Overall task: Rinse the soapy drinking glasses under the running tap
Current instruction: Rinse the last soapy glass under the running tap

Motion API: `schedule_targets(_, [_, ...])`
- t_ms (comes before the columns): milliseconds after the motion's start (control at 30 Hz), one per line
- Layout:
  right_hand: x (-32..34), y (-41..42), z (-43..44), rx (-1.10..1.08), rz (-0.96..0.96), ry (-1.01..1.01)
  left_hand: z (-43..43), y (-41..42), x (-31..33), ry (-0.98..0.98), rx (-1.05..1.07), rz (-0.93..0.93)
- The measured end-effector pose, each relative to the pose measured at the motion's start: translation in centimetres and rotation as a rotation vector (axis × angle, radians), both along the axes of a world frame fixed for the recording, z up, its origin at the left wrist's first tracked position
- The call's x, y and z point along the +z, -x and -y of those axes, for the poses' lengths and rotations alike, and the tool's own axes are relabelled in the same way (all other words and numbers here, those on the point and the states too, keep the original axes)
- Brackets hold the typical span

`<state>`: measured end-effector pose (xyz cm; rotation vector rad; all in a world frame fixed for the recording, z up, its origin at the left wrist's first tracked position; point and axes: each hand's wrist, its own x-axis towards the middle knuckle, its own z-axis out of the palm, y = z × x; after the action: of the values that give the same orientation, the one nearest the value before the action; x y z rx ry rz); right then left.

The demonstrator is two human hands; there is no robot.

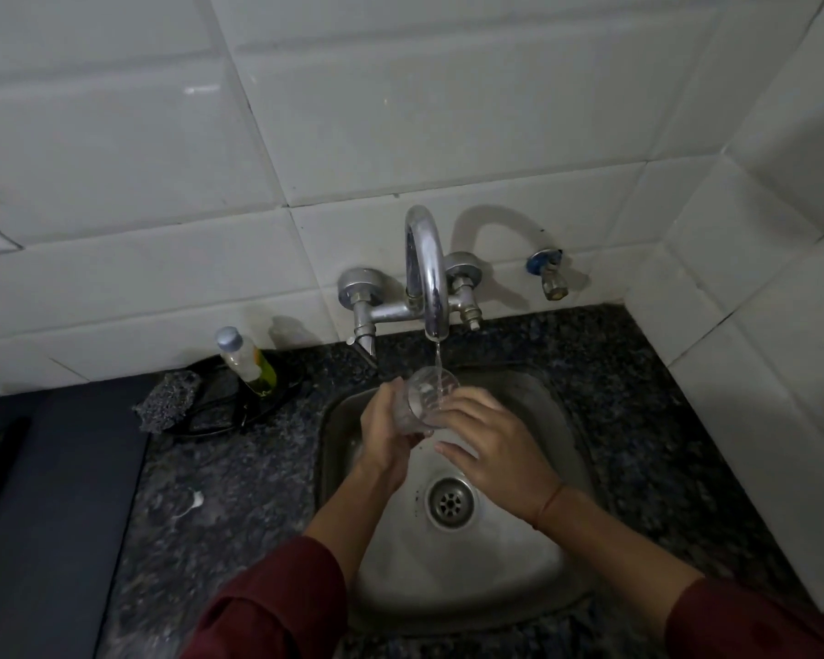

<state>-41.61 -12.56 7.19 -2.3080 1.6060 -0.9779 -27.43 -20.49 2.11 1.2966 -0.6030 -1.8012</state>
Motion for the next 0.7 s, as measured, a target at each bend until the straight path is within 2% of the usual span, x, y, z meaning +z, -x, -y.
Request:
schedule_targets(100, [-0.2, -0.3, 0.0, 0.049, -0.128, -0.131, -0.2, 0.0, -0.3, 0.016, 0.015, 0.045])
schedule_targets(167, [0.1, -1.1, 0.4, -0.022, -0.218, -0.286, -0.6, 0.3, -0.4, 0.04, 0.018, 0.085])
schedule_targets(267, [1.1, -2.7, 1.6, -0.21, -0.099, -0.598, -1.0, 0.9, -0.1, 0.048, 0.022, 0.176])
schedule_targets(333, [2.1, -3.1, 2.2, -0.195, -0.065, -0.691, -0.6, 0.8, 0.4, -0.033, 0.024, 0.268])
schedule_targets(367, [2.6, -3.0, 2.4, -0.129, -0.119, -0.685, -0.3, 0.5, 0.6, -0.094, -0.022, 0.296])
schedule_targets(467, [4.2, -1.9, 2.6, 0.083, -0.303, -0.616, 0.5, -0.8, 1.2, -0.24, -0.373, 0.248])
schedule_targets(500, [4.4, -1.6, 2.7, 0.096, -0.322, -0.616, 0.6, -0.9, 1.4, -0.228, -0.429, 0.222])
schedule_targets(567, [3.7, -1.6, 2.6, 0.054, -0.327, -0.563, 0.4, -0.8, 1.7, -0.154, -0.392, 0.176])
schedule_targets(633, [2.7, -2.0, 2.5, -0.091, -0.182, -0.565, 0.0, -0.6, 1.6, -0.072, -0.237, 0.095])
schedule_targets(700, [2.0, -1.8, 2.4, -0.194, 0.281, -0.673, -0.3, -0.6, 1.1, 0.025, -0.15, 0.114])
